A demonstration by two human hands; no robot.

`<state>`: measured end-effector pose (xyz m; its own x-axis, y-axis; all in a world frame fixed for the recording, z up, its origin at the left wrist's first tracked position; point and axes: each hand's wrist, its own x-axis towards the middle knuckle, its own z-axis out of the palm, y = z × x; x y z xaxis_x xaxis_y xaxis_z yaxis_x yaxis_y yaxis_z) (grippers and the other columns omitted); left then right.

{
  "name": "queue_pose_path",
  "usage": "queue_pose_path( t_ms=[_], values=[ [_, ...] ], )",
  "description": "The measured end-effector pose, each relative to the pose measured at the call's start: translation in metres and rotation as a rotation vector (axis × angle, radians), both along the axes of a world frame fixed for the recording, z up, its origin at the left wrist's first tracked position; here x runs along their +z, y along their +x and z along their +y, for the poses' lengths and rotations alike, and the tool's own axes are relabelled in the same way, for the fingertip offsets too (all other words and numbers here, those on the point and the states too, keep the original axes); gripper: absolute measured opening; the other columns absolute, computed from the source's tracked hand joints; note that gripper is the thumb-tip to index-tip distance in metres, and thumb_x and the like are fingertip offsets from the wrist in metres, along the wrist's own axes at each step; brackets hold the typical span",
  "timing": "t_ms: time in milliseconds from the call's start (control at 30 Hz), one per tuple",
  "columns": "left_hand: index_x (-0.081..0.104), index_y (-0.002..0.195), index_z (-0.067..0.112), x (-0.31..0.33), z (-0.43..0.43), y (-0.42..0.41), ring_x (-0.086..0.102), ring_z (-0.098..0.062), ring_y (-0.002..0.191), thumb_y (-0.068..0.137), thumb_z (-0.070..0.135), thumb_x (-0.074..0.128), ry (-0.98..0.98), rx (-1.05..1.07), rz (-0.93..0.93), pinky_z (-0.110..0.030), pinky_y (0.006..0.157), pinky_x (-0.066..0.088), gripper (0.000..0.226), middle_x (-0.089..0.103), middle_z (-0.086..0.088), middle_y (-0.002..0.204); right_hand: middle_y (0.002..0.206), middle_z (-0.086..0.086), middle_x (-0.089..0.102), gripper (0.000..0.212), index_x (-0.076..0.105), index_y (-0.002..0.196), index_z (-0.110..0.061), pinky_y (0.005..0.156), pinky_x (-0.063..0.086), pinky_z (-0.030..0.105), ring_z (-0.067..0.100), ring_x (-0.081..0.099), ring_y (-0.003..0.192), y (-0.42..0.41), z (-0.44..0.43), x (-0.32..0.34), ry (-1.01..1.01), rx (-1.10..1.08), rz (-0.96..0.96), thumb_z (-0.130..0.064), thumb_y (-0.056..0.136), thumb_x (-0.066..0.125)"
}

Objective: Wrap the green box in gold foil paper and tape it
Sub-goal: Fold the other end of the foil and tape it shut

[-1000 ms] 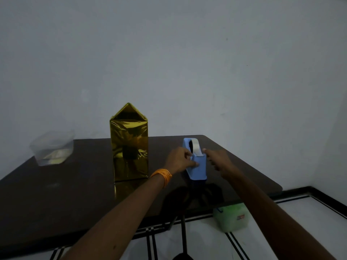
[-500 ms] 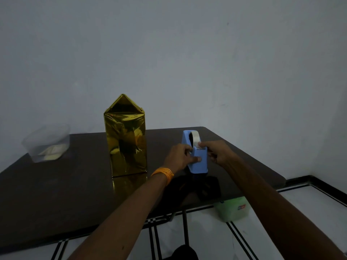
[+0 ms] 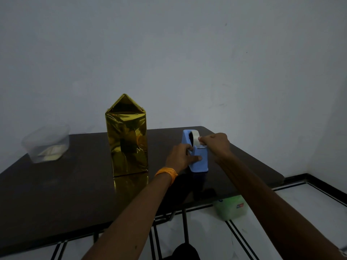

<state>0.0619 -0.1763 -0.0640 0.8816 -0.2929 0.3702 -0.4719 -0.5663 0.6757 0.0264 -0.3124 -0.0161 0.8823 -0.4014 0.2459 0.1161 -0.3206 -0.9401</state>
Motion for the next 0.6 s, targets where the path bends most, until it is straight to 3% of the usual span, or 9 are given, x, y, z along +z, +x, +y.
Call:
queue_pose_path(
  t_ms=[100,167,300,433,500,600],
  values=[
    [0.069,0.107,0.010,-0.002,-0.001,-0.001,0.066,-0.021,0.083,0.076,0.039,0.081,-0.023,-0.003,-0.002,-0.036,0.070,0.055,0.043,0.071,-0.010,0.095,0.060,0.007,0.060,0.025,0.064,0.059,-0.003,0.041,0.036,0.019,0.012,0.049,0.049,-0.007,-0.002,-0.010,0.063,-0.003,0.027,-0.007,0.082,0.073],
    [0.070,0.105,0.010,-0.002,-0.001,0.000,0.066,-0.021,0.081,0.076,0.038,0.082,-0.034,0.001,-0.005,-0.037,0.070,0.055,0.042,0.071,-0.009,0.093,0.063,0.007,0.062,0.025,0.063,0.060,-0.006,0.037,0.036,0.015,0.009,0.051,0.047,-0.012,-0.003,-0.018,0.118,0.007,0.023,-0.007,0.083,0.074],
    [0.071,0.100,0.010,-0.006,0.000,0.002,0.062,-0.018,0.072,0.076,0.040,0.081,-0.048,-0.002,-0.016,-0.033,0.063,0.051,0.040,0.068,-0.007,0.083,0.066,0.012,0.064,0.025,0.062,0.061,-0.003,0.045,0.042,0.023,0.018,0.059,0.056,-0.018,-0.004,-0.034,0.172,0.018,0.020,-0.006,0.083,0.074],
    [0.070,0.103,0.008,-0.008,-0.002,-0.001,0.059,-0.017,0.069,0.078,0.038,0.080,-0.068,-0.012,-0.010,-0.029,0.058,0.048,0.040,0.067,-0.008,0.082,0.062,0.009,0.061,0.031,0.058,0.059,-0.007,0.036,0.038,0.017,0.013,0.055,0.050,-0.021,-0.003,-0.046,0.302,0.013,0.007,-0.008,0.086,0.072],
    [0.070,0.102,0.007,-0.007,-0.001,-0.002,0.057,-0.013,0.064,0.078,0.037,0.080,-0.077,-0.016,-0.001,-0.020,0.053,0.043,0.039,0.068,-0.009,0.081,0.050,0.003,0.057,0.037,0.056,0.054,-0.009,0.037,0.036,0.020,0.009,0.051,0.042,-0.020,0.000,-0.046,0.368,0.032,0.015,-0.014,0.085,0.076],
    [0.070,0.098,0.009,-0.007,0.000,-0.002,0.055,-0.006,0.059,0.078,0.037,0.081,-0.071,-0.012,-0.016,-0.013,0.047,0.038,0.037,0.067,-0.007,0.078,0.053,0.006,0.057,0.035,0.059,0.056,-0.006,0.049,0.039,0.028,0.013,0.049,0.045,-0.019,0.002,-0.046,0.420,0.052,0.053,-0.018,0.080,0.082]
  ],
)
